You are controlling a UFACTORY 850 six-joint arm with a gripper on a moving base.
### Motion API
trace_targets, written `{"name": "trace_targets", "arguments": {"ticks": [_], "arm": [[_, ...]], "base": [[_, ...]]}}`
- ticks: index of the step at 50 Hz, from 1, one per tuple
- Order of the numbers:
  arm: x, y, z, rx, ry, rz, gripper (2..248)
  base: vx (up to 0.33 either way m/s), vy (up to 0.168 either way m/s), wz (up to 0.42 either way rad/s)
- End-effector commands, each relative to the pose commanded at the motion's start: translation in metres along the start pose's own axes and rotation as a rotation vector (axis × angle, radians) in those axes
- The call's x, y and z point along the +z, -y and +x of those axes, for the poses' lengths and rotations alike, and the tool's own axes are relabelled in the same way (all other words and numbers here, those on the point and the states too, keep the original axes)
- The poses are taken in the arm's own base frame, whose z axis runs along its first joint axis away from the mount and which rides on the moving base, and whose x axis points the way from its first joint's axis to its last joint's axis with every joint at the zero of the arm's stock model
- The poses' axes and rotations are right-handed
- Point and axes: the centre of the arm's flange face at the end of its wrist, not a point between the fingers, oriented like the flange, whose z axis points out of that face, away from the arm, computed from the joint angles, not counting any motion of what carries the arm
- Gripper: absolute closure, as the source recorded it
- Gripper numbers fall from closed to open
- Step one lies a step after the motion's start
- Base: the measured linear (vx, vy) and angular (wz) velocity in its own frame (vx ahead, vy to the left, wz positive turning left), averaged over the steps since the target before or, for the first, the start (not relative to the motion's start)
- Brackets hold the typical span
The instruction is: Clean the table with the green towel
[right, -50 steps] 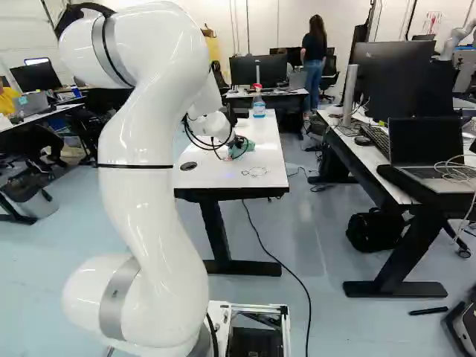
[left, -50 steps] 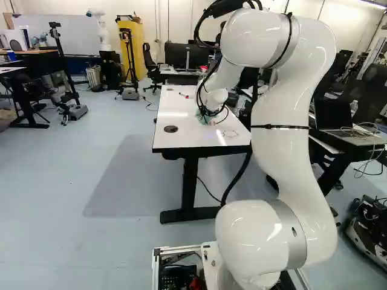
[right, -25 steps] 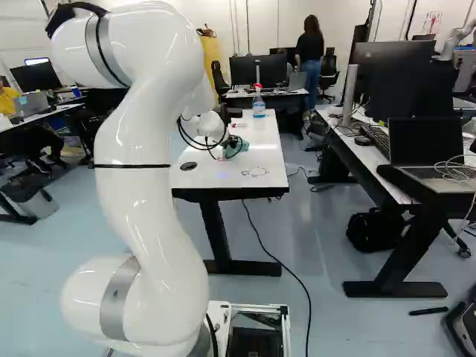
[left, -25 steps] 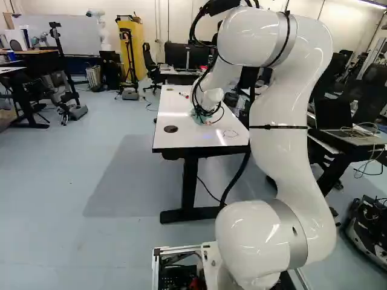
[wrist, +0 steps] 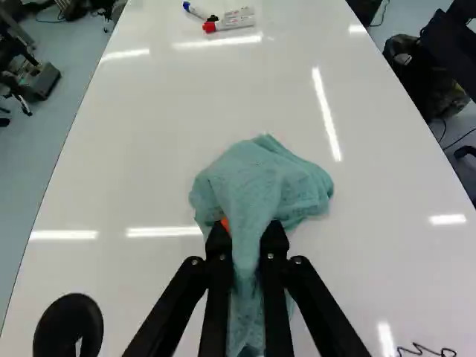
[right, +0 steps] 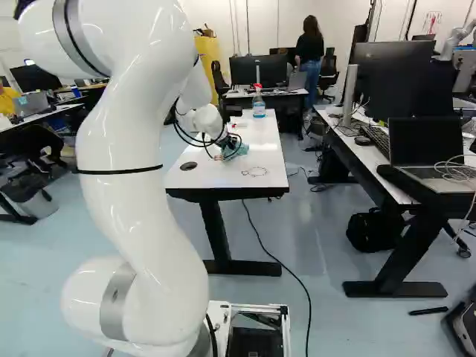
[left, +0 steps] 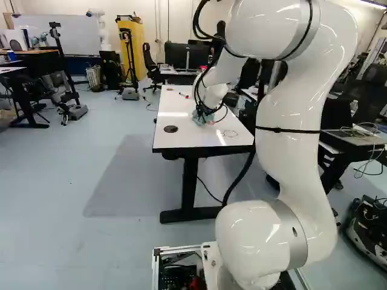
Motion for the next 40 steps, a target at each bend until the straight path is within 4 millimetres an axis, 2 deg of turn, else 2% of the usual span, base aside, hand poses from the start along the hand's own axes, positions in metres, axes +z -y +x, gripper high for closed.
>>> {"name": "trace_targets", "arguments": {"ticks": [15,40], "arm": [[-0.035,0.009,-0.015,-0.013,0.067,0.014,205],[-0.06,0.011,-0.003,-0.014,0.028,0.02,205]], "base": [[0.0,0.0,0.0],[0.0,0.0,0.0]]}}
